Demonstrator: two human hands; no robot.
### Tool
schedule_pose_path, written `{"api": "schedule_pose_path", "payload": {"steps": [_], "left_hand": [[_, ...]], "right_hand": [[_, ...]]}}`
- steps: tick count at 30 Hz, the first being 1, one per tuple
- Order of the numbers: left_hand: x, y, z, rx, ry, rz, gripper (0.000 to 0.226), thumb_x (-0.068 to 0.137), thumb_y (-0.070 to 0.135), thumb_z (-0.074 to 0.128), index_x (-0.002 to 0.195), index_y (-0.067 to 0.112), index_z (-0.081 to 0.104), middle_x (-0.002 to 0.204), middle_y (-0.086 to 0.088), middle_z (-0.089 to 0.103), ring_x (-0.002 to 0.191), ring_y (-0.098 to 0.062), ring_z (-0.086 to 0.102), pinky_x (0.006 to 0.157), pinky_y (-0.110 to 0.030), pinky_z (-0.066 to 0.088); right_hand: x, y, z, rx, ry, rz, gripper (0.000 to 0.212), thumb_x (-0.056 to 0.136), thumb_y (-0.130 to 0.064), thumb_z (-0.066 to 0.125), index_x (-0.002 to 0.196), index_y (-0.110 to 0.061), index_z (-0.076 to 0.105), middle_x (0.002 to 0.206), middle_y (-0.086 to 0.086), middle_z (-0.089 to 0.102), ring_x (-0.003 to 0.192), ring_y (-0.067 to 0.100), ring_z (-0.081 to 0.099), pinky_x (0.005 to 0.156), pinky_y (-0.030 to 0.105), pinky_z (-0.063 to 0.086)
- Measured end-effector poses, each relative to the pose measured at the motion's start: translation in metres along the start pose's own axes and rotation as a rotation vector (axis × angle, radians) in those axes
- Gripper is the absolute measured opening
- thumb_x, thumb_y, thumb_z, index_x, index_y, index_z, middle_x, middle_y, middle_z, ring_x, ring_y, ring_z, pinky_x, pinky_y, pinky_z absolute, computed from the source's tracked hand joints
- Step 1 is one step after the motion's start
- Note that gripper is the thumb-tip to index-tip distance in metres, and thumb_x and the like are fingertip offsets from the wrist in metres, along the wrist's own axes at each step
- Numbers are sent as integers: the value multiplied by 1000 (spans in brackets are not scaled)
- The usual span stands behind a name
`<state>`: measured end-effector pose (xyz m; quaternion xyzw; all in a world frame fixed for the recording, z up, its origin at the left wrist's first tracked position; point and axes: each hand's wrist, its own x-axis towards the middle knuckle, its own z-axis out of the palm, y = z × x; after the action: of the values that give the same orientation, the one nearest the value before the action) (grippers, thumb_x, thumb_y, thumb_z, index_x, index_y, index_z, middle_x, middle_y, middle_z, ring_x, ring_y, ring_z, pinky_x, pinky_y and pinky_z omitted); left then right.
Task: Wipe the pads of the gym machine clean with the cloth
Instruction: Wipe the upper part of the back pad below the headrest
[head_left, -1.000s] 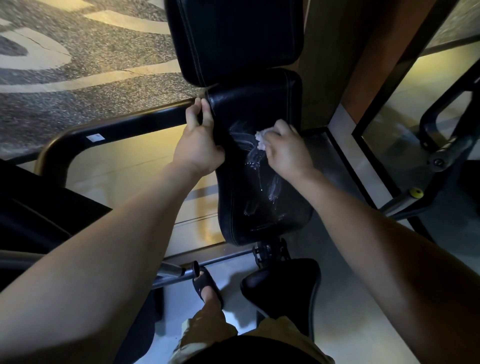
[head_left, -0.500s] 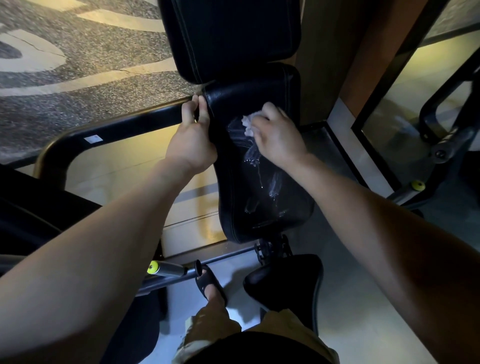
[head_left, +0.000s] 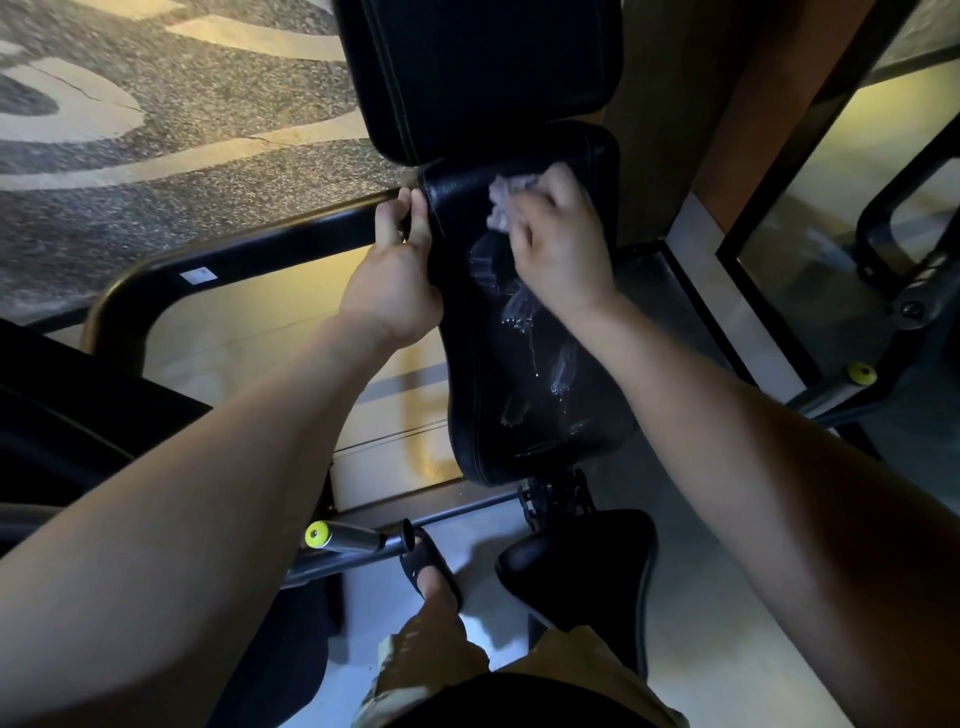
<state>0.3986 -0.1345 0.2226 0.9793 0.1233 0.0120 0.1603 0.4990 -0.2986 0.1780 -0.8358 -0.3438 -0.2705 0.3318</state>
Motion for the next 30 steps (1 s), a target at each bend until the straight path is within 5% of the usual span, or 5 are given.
{"api": "schedule_pose_path", "payload": {"steps": [4, 10, 15, 22, 30], "left_hand": [[-2, -1, -1, 7, -14, -8, 91, 89, 12, 55, 160, 11, -2, 164, -6, -5, 141, -28, 40, 104, -31, 41], [-5, -1, -5, 5, -25, -19, 91, 88, 9, 53, 160, 13, -2, 164, -6, -4, 132, -32, 49, 93, -31, 44], [-6, 1, -7, -16, -32, -27, 92, 85, 5, 51, 161, 13, 0, 164, -5, -5, 131, -32, 51, 95, -31, 44], [-5, -5, -11, -25, -49, 18, 92, 84, 5, 52, 161, 14, 3, 164, -4, -1, 140, -29, 41, 103, -38, 47], [-4, -9, -9, -68, -38, 29, 94, 80, 1, 50, 161, 15, 4, 164, -3, 0, 141, -26, 40, 105, -34, 45]], "right_hand": [[-16, -5, 18, 10, -8, -31, 30, 103, -20, 44, 102, -3, 69, 104, 13, 59, 98, 30, 61, 85, 41, 55], [-40, -8, 15, -33, -272, -96, 8, 91, -3, 58, 84, 0, 61, 97, 15, 54, 86, 34, 55, 60, 39, 52], [-1, -14, 11, -9, -21, 8, 19, 97, -13, 52, 100, -6, 70, 100, 14, 57, 89, 32, 59, 74, 36, 52], [-45, -17, 20, -16, -297, -87, 15, 89, -2, 56, 74, 0, 57, 89, 15, 53, 78, 34, 54, 56, 38, 47], [-14, -28, 25, 9, -88, -21, 13, 94, -8, 54, 90, -3, 65, 99, 16, 57, 89, 34, 59, 73, 43, 54]]}}
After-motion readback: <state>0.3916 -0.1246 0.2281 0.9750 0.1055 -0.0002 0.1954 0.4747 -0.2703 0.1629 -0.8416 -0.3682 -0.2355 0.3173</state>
